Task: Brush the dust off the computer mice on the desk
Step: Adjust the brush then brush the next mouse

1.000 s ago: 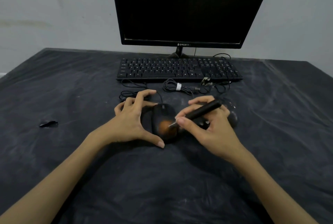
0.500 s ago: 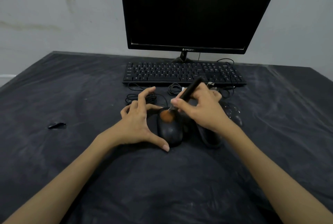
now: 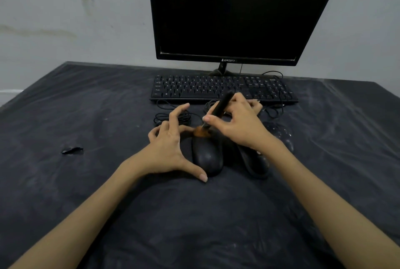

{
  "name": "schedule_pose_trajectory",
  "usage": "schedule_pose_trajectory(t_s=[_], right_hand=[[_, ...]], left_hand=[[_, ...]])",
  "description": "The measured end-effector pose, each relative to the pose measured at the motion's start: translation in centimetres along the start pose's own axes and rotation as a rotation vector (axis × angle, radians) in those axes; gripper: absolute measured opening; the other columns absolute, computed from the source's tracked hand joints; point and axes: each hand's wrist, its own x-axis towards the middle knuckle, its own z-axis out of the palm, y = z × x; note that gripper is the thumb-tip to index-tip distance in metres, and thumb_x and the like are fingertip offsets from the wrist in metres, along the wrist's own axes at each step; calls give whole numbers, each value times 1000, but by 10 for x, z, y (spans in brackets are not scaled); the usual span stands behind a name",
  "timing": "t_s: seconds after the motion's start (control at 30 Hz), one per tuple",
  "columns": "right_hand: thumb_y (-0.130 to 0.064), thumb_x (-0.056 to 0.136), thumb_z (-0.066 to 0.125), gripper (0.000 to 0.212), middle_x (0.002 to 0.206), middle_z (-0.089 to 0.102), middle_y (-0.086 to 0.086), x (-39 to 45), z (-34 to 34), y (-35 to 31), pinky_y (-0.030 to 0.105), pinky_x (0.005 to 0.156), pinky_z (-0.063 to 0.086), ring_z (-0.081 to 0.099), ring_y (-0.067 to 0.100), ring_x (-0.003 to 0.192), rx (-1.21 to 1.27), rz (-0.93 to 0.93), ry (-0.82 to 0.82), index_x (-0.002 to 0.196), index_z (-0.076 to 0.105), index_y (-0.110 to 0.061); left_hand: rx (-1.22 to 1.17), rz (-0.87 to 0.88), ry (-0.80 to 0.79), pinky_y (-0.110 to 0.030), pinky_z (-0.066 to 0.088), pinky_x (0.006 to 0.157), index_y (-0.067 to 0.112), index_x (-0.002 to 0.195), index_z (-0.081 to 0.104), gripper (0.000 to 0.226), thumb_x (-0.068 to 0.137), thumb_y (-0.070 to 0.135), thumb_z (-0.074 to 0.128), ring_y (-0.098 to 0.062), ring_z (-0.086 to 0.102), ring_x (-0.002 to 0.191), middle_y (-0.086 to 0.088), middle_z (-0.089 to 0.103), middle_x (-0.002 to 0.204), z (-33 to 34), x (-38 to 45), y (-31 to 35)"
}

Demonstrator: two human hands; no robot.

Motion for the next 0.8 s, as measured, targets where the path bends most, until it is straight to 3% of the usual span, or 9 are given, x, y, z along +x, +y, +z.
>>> schedule_pose_trajectory(t_s=[0.1,0.2,0.27,0.37,0.47,0.57,0.63,0.7,0.8], right_hand=[[-51,85,60,9,96,55,-25,-14,3,-4,34,101,13,34,3,114,34,-60,35,77,58,-47],[-66,74,49,20,105,61,-13,-35,4,-3,27,98,13,41,7,122,83,-106,64,76,60,-49],[-65,74,50,25,99,64,-12,-45,1,2,39,109,19,49,9,116,178,-109,28,82,63,-46],[-62,75,57,22,88,65,-12,-49,-8,12,56,102,37,60,20,103,272,-63,45,82,66,-44],[-60,75,58,19,86,65,-17,-57,-12,16,56,101,38,59,18,107,260,-24,175,83,67,-45],[-57,76,58,20,87,65,-25,-71,-8,19,57,101,36,58,6,106,305,-49,101,83,68,-41],[-59,74,56,22,85,66,-23,-73,-10,25,46,108,28,53,4,110,230,-29,145,75,68,-41],[-60,73,57,13,93,60,-26,-71,-16,28,21,105,13,44,-3,115,110,15,265,71,63,-48],[-45,79,69,6,98,47,-36,-71,-15,22,17,97,11,31,-20,111,65,30,332,81,64,-47]], left_hand=[[6,6,5,-31,4,105,46,136,-14,143,34,67,83,-2,21,133,26,51,122,0,-1,-1],[-4,6,3,-32,3,105,48,136,-14,143,33,68,83,-3,21,134,21,53,128,0,0,-2],[-5,5,0,-32,3,104,48,136,-13,143,32,68,83,-2,21,133,21,53,129,0,1,-2],[-7,4,-4,-32,3,104,48,136,-13,142,33,67,84,-2,21,133,21,53,129,0,1,-2],[0,0,-6,-31,3,104,48,136,-12,142,33,67,83,0,22,131,23,52,128,0,0,-1],[-3,-4,-14,-31,2,104,49,136,-12,141,33,68,82,1,20,130,25,51,129,-1,1,-1],[-2,-5,-15,-31,2,104,49,136,-12,141,33,68,83,0,21,131,25,51,129,-1,1,-1],[0,-7,-10,-32,2,105,49,136,-11,141,33,67,83,-1,22,132,24,52,128,0,1,-1],[2,-9,-10,-32,3,105,50,136,-10,140,32,68,83,-1,22,132,26,52,127,0,0,0]])
